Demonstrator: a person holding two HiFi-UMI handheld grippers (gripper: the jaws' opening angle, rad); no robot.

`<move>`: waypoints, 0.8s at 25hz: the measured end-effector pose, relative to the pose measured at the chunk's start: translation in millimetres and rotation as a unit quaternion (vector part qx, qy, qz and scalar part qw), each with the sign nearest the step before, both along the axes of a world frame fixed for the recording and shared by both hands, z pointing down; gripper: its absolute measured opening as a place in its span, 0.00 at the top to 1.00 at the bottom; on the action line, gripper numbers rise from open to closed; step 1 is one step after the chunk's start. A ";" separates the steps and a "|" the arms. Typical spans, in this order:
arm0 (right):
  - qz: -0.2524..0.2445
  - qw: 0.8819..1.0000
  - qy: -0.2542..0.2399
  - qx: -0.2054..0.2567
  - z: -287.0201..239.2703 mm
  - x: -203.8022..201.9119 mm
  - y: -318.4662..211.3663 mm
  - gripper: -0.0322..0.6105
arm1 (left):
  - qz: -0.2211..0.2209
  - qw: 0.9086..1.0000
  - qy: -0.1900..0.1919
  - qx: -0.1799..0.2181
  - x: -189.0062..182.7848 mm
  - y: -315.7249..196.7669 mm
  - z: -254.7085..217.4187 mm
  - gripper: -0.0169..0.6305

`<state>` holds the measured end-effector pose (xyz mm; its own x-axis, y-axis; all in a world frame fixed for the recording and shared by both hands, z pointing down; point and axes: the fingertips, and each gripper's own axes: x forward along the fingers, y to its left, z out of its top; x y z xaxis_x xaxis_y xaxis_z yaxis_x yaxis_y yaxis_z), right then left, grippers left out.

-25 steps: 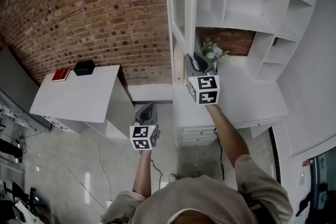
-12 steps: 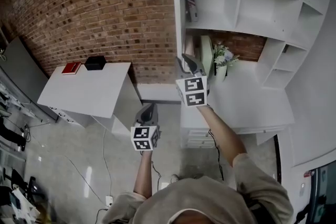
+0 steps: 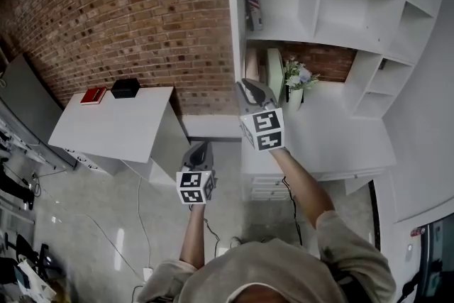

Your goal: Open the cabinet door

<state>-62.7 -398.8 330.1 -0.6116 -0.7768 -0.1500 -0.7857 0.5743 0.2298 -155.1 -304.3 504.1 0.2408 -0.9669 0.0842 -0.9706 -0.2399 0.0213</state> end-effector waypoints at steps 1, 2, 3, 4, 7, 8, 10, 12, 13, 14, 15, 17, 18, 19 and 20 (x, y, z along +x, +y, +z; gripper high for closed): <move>-0.002 1.000 -0.002 0.002 0.8 3.7 3.3 0.86 | 0.003 1.000 -0.001 -0.002 2.1 -1.2 0.6 0.93; -0.002 1.000 -0.005 0.004 2.0 8.6 5.9 0.87 | 0.006 1.000 -0.001 -0.004 4.0 -2.2 1.4 0.93; 0.001 1.000 -0.007 0.005 3.7 14.7 7.7 0.88 | 0.009 1.000 -0.001 -0.006 6.0 -3.2 2.1 0.93; 0.005 1.000 -0.008 0.005 5.9 21.7 8.2 0.89 | 0.012 1.000 -0.001 -0.008 8.7 -4.6 2.6 0.93; 0.025 1.000 -0.006 -0.001 15.9 46.9 6.4 0.91 | 0.024 1.000 -0.001 -0.007 19.9 -10.1 3.0 0.93; 0.033 0.999 -0.006 -0.005 20.0 55.5 6.7 0.92 | 0.028 1.000 -0.001 -0.006 23.7 -11.1 2.5 0.93; 0.048 0.999 -0.004 -0.012 29.2 72.8 8.1 0.93 | 0.036 0.999 -0.001 -0.005 31.3 -12.8 1.6 0.93; 0.061 0.998 -0.001 -0.017 39.3 90.8 8.9 0.93 | 0.044 0.999 -0.002 -0.005 40.8 -15.5 1.4 0.93; 0.067 0.998 0.001 -0.020 44.5 99.7 9.3 0.93 | 0.048 0.999 -0.003 -0.005 46.3 -17.0 1.5 0.93; 0.072 0.997 0.002 -0.024 49.7 108.3 9.9 0.93 | 0.052 0.999 -0.003 -0.005 51.7 -18.7 1.9 0.93; 0.076 0.997 0.002 -0.028 54.8 116.5 10.7 0.93 | 0.056 0.998 -0.004 -0.006 56.8 -20.3 2.6 0.93; 0.086 0.996 0.002 -0.035 64.9 132.5 13.3 0.93 | 0.064 0.998 -0.005 -0.006 65.6 -23.3 4.3 0.93; 0.091 0.995 0.003 -0.039 70.3 140.6 15.1 0.93 | 0.067 0.998 -0.005 -0.007 69.5 -24.6 4.9 0.93; 0.096 0.994 0.003 -0.043 76.0 148.5 17.1 0.93 | 0.070 0.998 -0.005 -0.007 73.1 -25.7 5.5 0.93; 0.101 0.994 0.002 -0.048 81.9 156.2 19.2 0.93 | 0.072 0.997 -0.005 -0.007 76.6 -26.9 6.1 0.93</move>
